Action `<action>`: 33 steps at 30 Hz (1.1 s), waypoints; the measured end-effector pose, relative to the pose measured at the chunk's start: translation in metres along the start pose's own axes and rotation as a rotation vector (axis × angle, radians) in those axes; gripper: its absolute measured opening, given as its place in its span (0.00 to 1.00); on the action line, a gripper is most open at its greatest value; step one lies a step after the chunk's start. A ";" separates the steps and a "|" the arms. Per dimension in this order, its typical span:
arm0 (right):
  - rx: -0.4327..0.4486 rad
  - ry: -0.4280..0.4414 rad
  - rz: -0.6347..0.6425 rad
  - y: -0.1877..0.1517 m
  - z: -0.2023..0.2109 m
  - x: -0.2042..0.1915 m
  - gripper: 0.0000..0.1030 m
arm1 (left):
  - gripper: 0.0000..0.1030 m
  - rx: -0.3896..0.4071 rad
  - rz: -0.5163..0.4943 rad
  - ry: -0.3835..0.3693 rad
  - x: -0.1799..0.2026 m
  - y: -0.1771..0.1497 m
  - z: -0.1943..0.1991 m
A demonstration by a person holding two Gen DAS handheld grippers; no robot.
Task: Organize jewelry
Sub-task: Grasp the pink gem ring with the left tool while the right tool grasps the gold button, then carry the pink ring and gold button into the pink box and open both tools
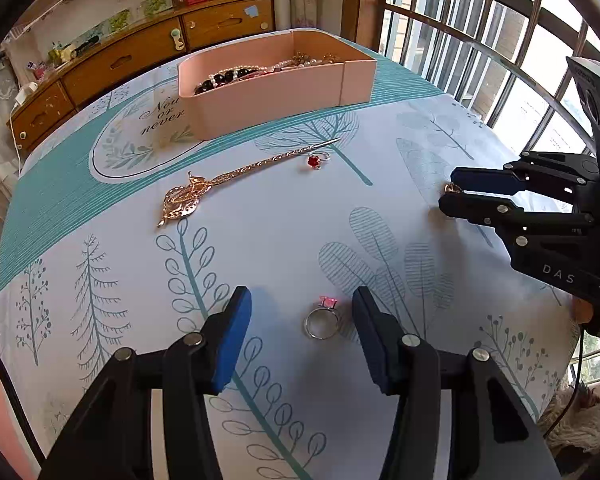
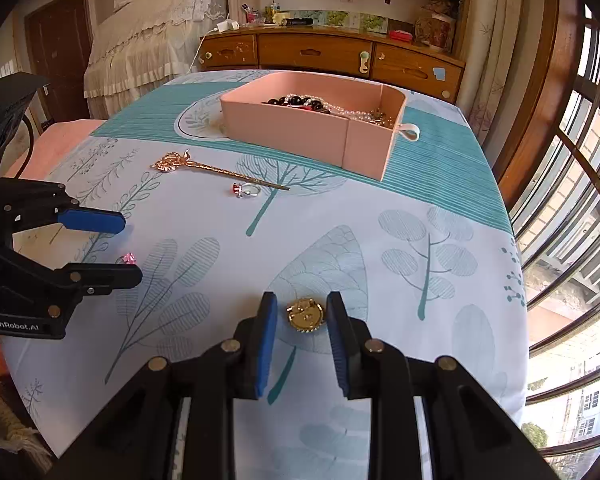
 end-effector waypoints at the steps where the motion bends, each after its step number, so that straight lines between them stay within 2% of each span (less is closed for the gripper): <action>1: 0.004 0.000 -0.003 0.000 0.000 0.000 0.25 | 0.42 -0.001 -0.007 -0.005 0.001 0.000 0.000; 11: 0.021 0.013 -0.021 -0.006 0.005 -0.001 0.24 | 0.10 -0.010 -0.055 -0.015 0.011 0.002 0.001; 19: 0.021 0.034 -0.030 -0.007 0.007 0.000 0.17 | 0.08 -0.014 -0.022 0.005 0.008 0.003 0.003; 28: 0.013 0.069 -0.059 -0.009 0.014 -0.002 0.16 | 0.08 0.012 0.061 0.019 -0.010 0.009 0.024; 33: 0.053 0.063 -0.039 0.006 0.032 -0.009 0.16 | 0.08 0.036 0.093 0.027 -0.024 0.025 0.044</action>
Point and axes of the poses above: each gripper's, at about its wrist camera, not at the fingertips, and z roughly against the way its jaws point, x to its right, y to its top, the point moved 5 cm from there along -z, roughly the way its jaws point
